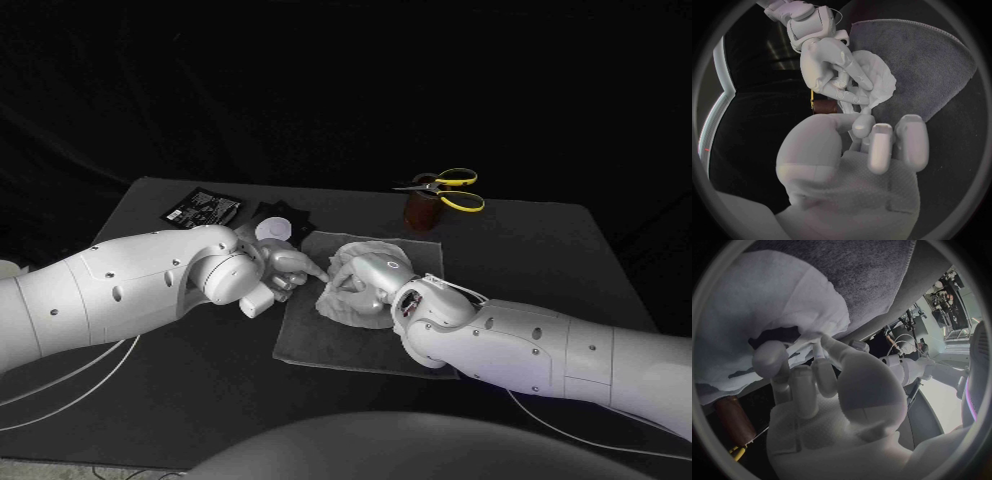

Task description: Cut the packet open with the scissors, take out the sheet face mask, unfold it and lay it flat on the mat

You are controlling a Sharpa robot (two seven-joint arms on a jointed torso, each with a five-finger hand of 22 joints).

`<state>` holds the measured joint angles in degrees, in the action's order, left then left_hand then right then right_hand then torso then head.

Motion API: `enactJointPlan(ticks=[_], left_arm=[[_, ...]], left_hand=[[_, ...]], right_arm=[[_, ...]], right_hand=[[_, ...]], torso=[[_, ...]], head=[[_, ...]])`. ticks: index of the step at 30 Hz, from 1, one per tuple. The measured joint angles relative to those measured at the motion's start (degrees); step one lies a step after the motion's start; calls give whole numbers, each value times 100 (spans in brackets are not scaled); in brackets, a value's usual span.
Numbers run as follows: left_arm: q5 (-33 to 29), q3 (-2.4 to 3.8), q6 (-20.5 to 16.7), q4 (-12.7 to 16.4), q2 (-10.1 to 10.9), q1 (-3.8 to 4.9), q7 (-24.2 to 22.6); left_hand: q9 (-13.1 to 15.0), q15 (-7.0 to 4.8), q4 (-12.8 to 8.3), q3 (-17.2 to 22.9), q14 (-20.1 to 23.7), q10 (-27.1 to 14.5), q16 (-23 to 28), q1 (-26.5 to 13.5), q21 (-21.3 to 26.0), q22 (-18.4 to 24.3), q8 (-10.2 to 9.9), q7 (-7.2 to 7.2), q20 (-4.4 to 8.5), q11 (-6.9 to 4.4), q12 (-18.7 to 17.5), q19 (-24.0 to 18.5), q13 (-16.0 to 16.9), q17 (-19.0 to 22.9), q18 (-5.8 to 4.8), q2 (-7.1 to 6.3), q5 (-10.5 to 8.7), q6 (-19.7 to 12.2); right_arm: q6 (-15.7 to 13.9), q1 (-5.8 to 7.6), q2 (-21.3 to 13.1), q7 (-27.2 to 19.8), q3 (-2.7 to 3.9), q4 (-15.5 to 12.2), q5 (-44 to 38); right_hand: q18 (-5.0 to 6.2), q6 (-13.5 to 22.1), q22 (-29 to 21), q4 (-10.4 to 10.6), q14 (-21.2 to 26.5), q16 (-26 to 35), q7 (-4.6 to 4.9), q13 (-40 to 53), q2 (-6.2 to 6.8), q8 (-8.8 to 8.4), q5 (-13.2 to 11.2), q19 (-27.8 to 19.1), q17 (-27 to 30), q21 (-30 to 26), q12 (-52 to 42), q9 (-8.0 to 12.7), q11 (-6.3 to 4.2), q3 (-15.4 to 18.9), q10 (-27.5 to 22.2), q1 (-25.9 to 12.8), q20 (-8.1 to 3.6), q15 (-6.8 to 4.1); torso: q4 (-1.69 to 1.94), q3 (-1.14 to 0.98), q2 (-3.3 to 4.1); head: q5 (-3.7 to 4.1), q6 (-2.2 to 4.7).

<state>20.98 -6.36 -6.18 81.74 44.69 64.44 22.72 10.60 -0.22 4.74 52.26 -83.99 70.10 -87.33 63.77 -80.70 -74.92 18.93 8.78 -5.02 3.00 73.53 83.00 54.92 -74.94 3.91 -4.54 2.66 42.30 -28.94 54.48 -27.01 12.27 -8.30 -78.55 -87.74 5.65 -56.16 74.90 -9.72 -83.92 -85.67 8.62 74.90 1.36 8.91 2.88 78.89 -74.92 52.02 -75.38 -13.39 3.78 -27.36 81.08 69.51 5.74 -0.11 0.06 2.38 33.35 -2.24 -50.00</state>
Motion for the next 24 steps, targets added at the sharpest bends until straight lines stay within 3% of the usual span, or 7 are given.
enactJointPlan(ticks=[11, 24], left_arm=[[12, -1, -102, -13, -25, -1, -8], [51, -1, -127, -8, -46, -1, 19]], left_hand=[[-16, -38, -17, 16, 5, -39, 2, 0, 1, -3, -42, -2, 20, 5, -42, -21, -69, 0, 0, 0, 0, -5], [-130, -38, -23, 87, 6, -223, 3, -68, 26, -3, -320, 36, 20, 40, -245, -21, -364, 0, 1, 22, 0, -389]], right_arm=[[88, -19, 32, -2, 0, 36, 6], [98, -20, 45, 6, 2, 53, 2]], right_hand=[[-1, -34, 2, 15, -21, 8, -21, 5, -29, 10, 0, 0, -4, 0, 1, 0, -21, -16, 20, -29, 0, -21], [-1, -34, 4, 13, -21, 12, -22, 4, -29, 10, 0, 0, -2, 0, 1, -1, -21, -18, 20, -29, 0, -21]], torso=[[3, 3, -1], [0, 3, -1]], head=[[14, 0], [4, 0]])
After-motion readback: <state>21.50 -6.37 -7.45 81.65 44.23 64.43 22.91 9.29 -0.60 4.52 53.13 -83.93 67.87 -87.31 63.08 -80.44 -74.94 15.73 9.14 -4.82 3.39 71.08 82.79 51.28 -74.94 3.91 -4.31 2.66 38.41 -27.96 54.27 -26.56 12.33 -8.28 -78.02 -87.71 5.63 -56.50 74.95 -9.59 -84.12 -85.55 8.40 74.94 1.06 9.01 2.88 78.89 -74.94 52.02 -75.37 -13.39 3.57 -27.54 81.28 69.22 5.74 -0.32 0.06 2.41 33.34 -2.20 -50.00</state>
